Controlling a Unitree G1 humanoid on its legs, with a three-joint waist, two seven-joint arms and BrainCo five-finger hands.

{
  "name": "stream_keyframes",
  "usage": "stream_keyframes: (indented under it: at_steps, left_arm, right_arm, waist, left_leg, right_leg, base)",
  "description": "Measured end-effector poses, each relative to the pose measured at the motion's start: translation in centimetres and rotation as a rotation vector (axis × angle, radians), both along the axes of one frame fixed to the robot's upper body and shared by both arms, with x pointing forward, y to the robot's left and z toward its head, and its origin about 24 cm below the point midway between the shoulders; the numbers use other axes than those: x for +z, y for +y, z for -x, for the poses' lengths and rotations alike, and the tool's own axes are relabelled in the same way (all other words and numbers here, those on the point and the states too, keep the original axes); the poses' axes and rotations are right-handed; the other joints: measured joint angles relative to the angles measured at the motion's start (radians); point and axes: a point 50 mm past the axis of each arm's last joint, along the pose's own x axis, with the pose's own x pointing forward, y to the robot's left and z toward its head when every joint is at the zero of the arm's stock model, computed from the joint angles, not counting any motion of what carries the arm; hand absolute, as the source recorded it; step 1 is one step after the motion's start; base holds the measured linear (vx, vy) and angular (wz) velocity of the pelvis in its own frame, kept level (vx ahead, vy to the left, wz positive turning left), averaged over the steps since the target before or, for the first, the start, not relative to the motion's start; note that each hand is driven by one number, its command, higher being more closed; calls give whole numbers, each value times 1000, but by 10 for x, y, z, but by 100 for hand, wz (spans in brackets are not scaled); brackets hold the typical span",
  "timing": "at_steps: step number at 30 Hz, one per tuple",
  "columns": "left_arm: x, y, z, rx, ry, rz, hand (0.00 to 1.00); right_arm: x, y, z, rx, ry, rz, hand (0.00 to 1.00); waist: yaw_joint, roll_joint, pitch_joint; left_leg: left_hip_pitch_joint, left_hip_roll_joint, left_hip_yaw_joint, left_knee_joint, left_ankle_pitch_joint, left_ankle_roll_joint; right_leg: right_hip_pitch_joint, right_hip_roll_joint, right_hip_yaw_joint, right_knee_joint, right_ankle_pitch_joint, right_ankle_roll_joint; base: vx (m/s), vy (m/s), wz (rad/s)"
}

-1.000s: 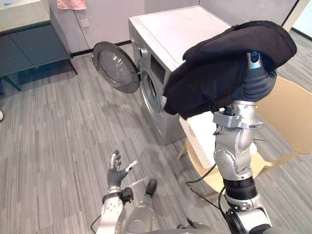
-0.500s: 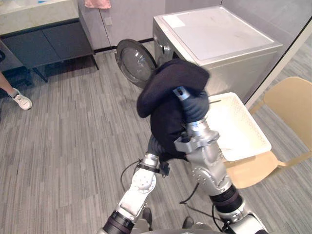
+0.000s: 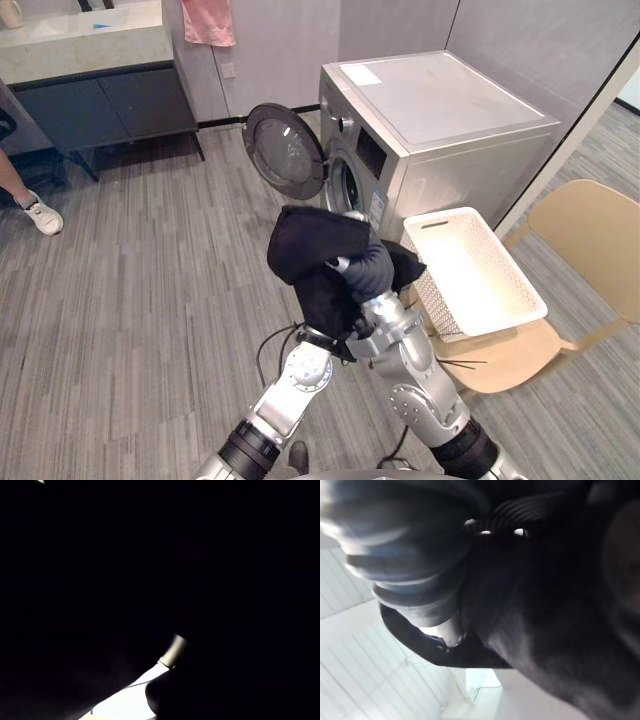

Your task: Pick up the laundry basket with both hands and put the clothes into the washing machine.

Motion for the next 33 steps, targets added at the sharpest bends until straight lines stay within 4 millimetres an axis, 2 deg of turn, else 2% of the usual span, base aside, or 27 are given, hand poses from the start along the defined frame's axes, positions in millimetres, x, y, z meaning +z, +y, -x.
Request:
stream_keyframes:
  at_steps: [4, 8, 9, 10, 12, 13, 14, 15, 16, 17, 18, 19, 20, 21, 22, 23, 24, 25, 26, 27, 28, 30, 31, 32, 33]
  left_arm:
    - [-20, 28, 7, 123, 89, 4, 100]
    - [-32, 50, 11, 217, 141, 9, 100]
    - [-33, 50, 12, 222, 148, 14, 100]
    - [-35, 56, 13, 248, 160, 29, 100]
    - [-41, 66, 17, 293, 190, 48, 100]
    - [-45, 73, 21, 324, 210, 50, 100]
    - [-47, 78, 23, 343, 223, 53, 100]
    - [-49, 79, 25, 356, 234, 65, 100]
    - [-51, 82, 28, 369, 250, 79, 100]
    - [-53, 83, 29, 379, 259, 82, 100]
    - [-54, 89, 32, 398, 265, 79, 100]
    - [-54, 92, 34, 405, 264, 71, 100]
    - [-54, 94, 33, 408, 259, 64, 100]
    - [-53, 99, 33, 418, 251, 52, 100]
    - [-52, 100, 31, 423, 246, 53, 100]
    - [-51, 100, 31, 421, 243, 53, 100]
    - [-51, 99, 31, 418, 244, 54, 100]
    - [-52, 99, 31, 414, 243, 48, 100]
    - [-53, 98, 32, 412, 249, 47, 100]
    - [-55, 98, 34, 406, 262, 46, 100]
    - [-58, 94, 36, 400, 281, 60, 100]
    - [-60, 92, 38, 405, 292, 76, 100]
    - [-61, 91, 38, 398, 302, 79, 100]
    - [-65, 89, 39, 389, 320, 86, 100]
    - [-65, 87, 39, 379, 325, 85, 100]
  right_arm:
    - [-24, -32, -1, -261, -19, 261, 0]
    - [-47, -61, -9, -460, 46, 408, 0]
    - [-49, -66, -8, -490, 53, 425, 0]
    - [-52, -76, -8, -553, 52, 471, 0]
    - [-56, -86, -7, -621, 67, 504, 0]
    - [-60, -92, -6, -660, 91, 510, 0]
    - [-65, -98, -3, -696, 126, 512, 0]
    - [-73, -105, 1, -729, 169, 529, 0]
    - [-84, -117, 8, -767, 234, 561, 0]
    - [-90, -121, 10, -774, 264, 577, 0]
    - [-101, -124, 13, -774, 319, 597, 0]
    - [-111, -126, 15, -775, 369, 608, 0]
    - [-114, -126, 17, -776, 389, 607, 0]
    - [-118, -126, 21, -772, 417, 600, 0]
    - [-118, -125, 21, -767, 416, 596, 0]
    - [-118, -126, 21, -766, 414, 597, 0]
    - [-117, -127, 21, -769, 413, 598, 0]
    - [-118, -127, 22, -769, 416, 600, 0]
    - [-120, -127, 24, -768, 423, 603, 0]
    - [-123, -128, 28, -765, 442, 610, 0]
    - [-126, -131, 31, -762, 456, 628, 0]
    - [-125, -129, 31, -750, 447, 632, 0]
    - [-122, -130, 30, -747, 435, 636, 0]
    - [-121, -129, 28, -748, 432, 627, 0]
    - [-120, -130, 28, -753, 430, 625, 0]
  waist:
    - [3, 1, 1]
    - [4, 4, 14]
    - [5, 9, 16]
    - [6, 16, 21]
    - [7, 15, 22]
    - [6, 12, 26]
    - [-2, 1, 34]
    - [-6, 8, 39]
    - [-22, 0, 51]
    - [-24, -1, 53]
    - [-39, -4, 64]
    - [-61, 10, 78]
    - [-62, 7, 80]
    - [-60, 15, 90]
    - [-63, 9, 94]
    - [-67, 13, 100]
    - [-78, 20, 105]
    - [-85, 18, 103]
    - [-85, 16, 105]
    - [-92, 6, 97]
    - [-91, 50, 97]
    - [-78, 70, 102]
    - [-69, 80, 110]
    - [-49, 77, 119]
    - [-45, 72, 123]
  left_leg:
    - [-27, 6, -13, 2, -1, 0]
    - [-102, 5, 0, 84, -13, -10]
    - [-110, 7, 17, 90, -25, -7]
    - [-119, 14, 41, 106, -63, 6]
    - [-135, 17, 66, 123, -92, 13]
    - [-146, 18, 105, 161, -123, 22]
    - [-161, 21, 143, 238, -167, 42]
    - [-177, 25, 168, 322, -223, 56]
    - [-182, 18, 155, 370, -285, 47]
    - [-182, 9, 145, 385, -302, 55]
    - [-162, 1, 140, 374, -313, 71]
    - [-143, 9, 107, 372, -319, 81]
    - [-134, 12, 96, 364, -320, 84]
    - [-109, 16, 82, 335, -323, 81]
    - [-92, 20, 58, 332, -331, 77]
    - [-80, 22, 42, 328, -337, 75]
    - [-56, 26, 25, 320, -342, 66]
    - [-34, 28, 8, 329, -354, 31]
    - [-21, 29, -3, 355, -368, 9]
    - [-7, 32, -23, 400, -389, -21]
    - [-28, 67, -44, 496, -406, -46]
    - [-109, 102, -38, 702, -376, -64]
    - [-187, 137, -33, 906, -283, -73]
    - [-249, 188, -3, 1086, -278, -73]
    - [-269, 202, 20, 1142, -281, -70]
  right_leg:
    - [-19, 7, -8, 3, -2, -1]
    - [-40, -5, -24, 5, -1, -1]
    - [-39, -4, -30, 5, -2, -1]
    - [-39, -4, -37, 5, -5, 1]
    - [-48, -8, -29, 4, -19, 6]
    - [-54, -21, -30, 18, -37, 22]
    - [-71, -43, -33, 66, -74, 35]
    - [-87, -70, -37, 151, -117, 48]
    - [-124, -119, -30, 325, -161, 45]
    - [-166, -149, -13, 436, -165, 37]
    - [-267, -187, 48, 645, -112, -44]
    - [-327, -169, 85, 706, -144, -57]
    - [-340, -150, 96, 691, -161, -48]
    - [-365, -96, 118, 581, -171, -32]
    - [-368, -61, 141, 499, -166, -26]
    - [-372, -38, 154, 451, -164, -22]
    - [-391, -5, 173, 370, -146, -5]
    - [-391, 25, 183, 284, -101, -8]
    - [-390, 36, 193, 251, -51, -31]
    - [-365, 44, 208, 268, 29, -66]
    - [-331, 63, 178, 285, -14, -66]
    - [-291, 89, 157, 282, -54, -80]
    - [-235, 114, 151, 263, -74, -100]
    - [-155, 137, 159, 215, -80, -108]
    - [-113, 141, 163, 188, -80, -109]
  base:
    - [-16, -9, 9]
    - [-30, 9, 15]
    - [-51, 24, 17]
    - [-26, 30, 5]
    - [37, 24, -10]
    - [71, 39, -6]
    - [166, 74, 4]
    - [196, 79, 24]
    - [172, 57, 28]
    - [158, 78, 26]
    - [215, 98, 32]
    - [330, 114, 32]
    - [380, 56, 36]
    - [398, 2, 30]
    - [347, -28, 39]
    - [381, -66, 62]
    - [424, -99, 85]
    - [450, -116, 94]
    - [498, -167, 101]
    - [562, -189, 90]
    - [583, -194, 73]
    - [557, -202, 25]
    - [613, -224, -6]
    - [506, -155, -15]
    - [487, -125, -19]
